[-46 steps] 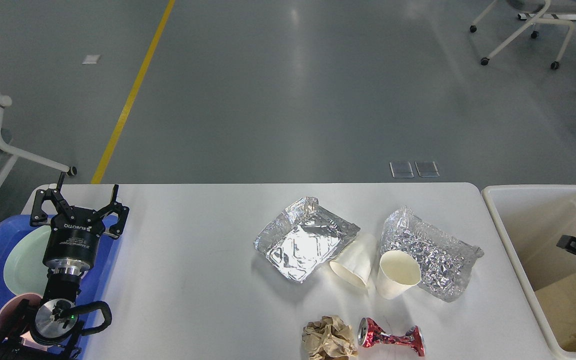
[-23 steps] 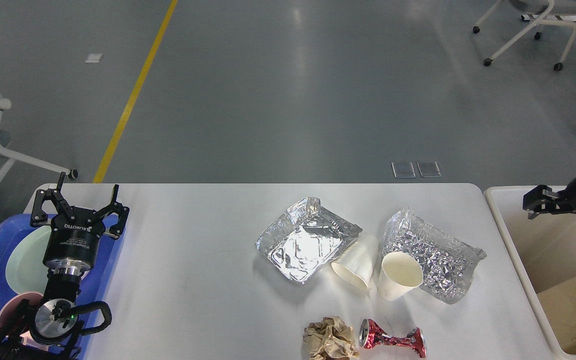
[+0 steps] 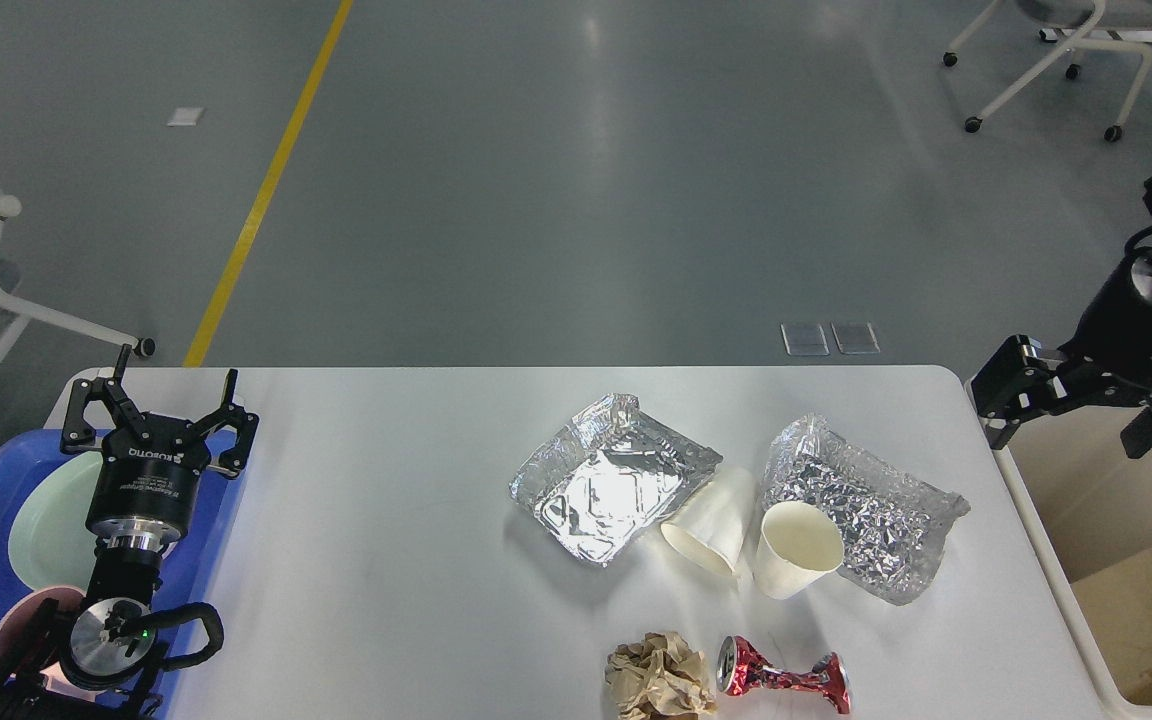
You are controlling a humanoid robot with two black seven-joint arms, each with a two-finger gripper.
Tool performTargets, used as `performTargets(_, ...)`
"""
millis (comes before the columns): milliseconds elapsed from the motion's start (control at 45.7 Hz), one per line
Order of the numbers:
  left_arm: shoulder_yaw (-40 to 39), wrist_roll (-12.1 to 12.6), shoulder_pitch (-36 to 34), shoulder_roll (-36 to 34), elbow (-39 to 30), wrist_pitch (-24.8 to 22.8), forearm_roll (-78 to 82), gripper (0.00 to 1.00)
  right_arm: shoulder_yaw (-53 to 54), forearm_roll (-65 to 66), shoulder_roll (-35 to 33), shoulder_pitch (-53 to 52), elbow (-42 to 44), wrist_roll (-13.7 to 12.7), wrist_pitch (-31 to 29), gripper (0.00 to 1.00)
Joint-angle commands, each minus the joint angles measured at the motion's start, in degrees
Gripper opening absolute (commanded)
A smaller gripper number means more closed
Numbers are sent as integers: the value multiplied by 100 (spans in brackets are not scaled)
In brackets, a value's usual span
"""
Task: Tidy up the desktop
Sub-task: 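Raise the right gripper out of the bin toward the crinkled foil bag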
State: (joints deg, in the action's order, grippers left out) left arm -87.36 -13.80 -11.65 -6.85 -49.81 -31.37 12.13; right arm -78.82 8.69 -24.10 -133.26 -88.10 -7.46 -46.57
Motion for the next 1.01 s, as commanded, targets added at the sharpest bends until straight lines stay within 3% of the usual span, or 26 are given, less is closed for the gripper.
performTargets(0,0,-9,5,0,-2,-1,0,96,68,-182,89,-577,-769,-1,96,100)
performTargets(175,0,-9,5,0,7,-1,0,96,86,-895,212,-1202,-1068,8,96,100)
performTargets(482,0,0,5,0,-2,-1,0,96,112,-948,283,-1149,-1025,-1,421,100)
performTargets(810,0,0,5,0,-2,-1,0,96,112,-930,344,-491,-928,-1,886,100)
performTargets(985,0,0,5,0,-2,-1,0,96,112,-1000,353,81,-814,-1,1501,98)
